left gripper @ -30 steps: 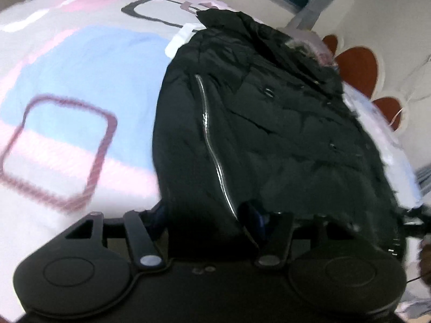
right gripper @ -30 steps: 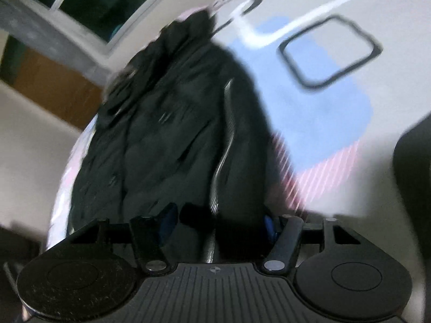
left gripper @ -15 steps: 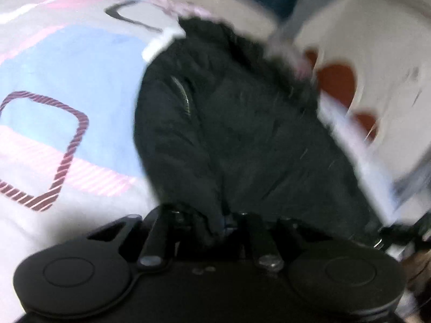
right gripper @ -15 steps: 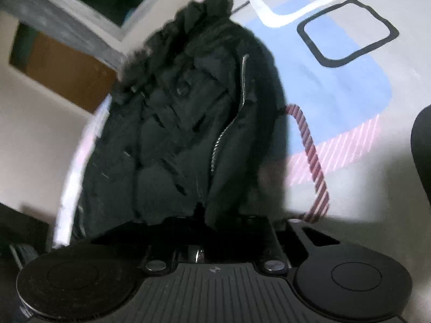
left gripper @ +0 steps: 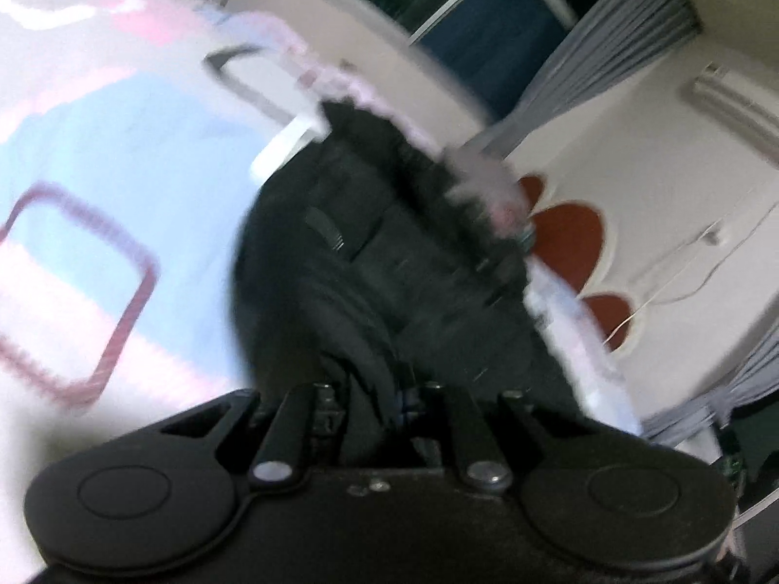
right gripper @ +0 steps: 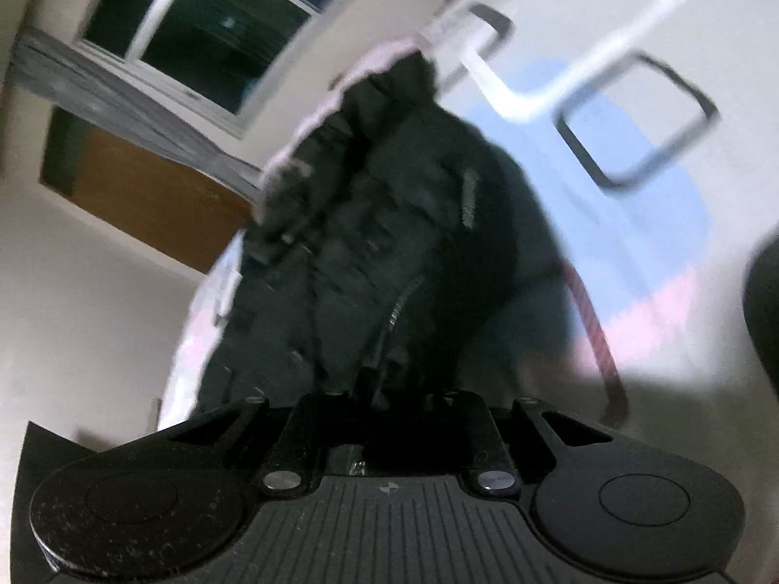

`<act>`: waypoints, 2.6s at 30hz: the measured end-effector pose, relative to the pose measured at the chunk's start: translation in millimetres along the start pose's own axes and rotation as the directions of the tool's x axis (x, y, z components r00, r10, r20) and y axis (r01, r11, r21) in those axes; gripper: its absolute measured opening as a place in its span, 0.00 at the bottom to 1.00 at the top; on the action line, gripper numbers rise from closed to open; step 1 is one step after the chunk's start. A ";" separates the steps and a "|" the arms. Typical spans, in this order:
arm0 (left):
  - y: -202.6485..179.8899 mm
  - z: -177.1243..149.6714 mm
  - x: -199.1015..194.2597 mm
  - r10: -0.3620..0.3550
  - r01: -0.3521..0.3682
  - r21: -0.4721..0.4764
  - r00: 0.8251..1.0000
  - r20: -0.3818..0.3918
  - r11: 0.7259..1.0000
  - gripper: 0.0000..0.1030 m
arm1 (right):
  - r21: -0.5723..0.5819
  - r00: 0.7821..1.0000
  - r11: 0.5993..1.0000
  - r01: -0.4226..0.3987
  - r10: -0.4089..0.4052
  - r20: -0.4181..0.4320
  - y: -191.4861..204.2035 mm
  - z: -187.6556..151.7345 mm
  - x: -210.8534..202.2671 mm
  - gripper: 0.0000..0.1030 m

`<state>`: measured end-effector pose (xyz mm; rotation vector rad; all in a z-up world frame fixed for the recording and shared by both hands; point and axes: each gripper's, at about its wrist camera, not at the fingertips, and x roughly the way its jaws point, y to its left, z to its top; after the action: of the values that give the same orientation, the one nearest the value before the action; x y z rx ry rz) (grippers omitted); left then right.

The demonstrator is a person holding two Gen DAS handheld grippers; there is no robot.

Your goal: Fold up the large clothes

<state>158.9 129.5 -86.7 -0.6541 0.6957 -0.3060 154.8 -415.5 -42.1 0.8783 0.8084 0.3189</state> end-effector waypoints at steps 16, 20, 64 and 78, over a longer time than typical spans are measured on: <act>-37.8 159.1 87.0 -0.201 0.209 -0.034 0.968 0.152 0.977 0.11 | 0.121 0.968 0.969 -0.218 0.199 0.150 47.7 184.9 77.8 0.13; -39.0 209.1 141.8 -0.173 0.179 -0.035 0.974 0.145 0.983 0.11 | 0.234 0.966 0.941 -0.242 0.213 0.144 30.4 248.9 131.0 0.13; -125.6 269.3 370.2 0.191 -0.187 0.587 0.980 0.056 0.788 0.45 | -0.610 1.000 0.792 0.008 -0.018 -0.011 140.3 275.3 386.1 0.41; -76.0 249.3 450.9 0.241 -0.223 0.476 0.970 0.023 0.851 0.48 | -0.593 0.997 0.803 0.067 -0.035 0.065 69.0 255.7 475.2 0.46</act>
<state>655.2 -25.8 -114.9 -0.0896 0.6942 -0.2516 666.5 -251.5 -127.4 0.2659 0.6246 0.4695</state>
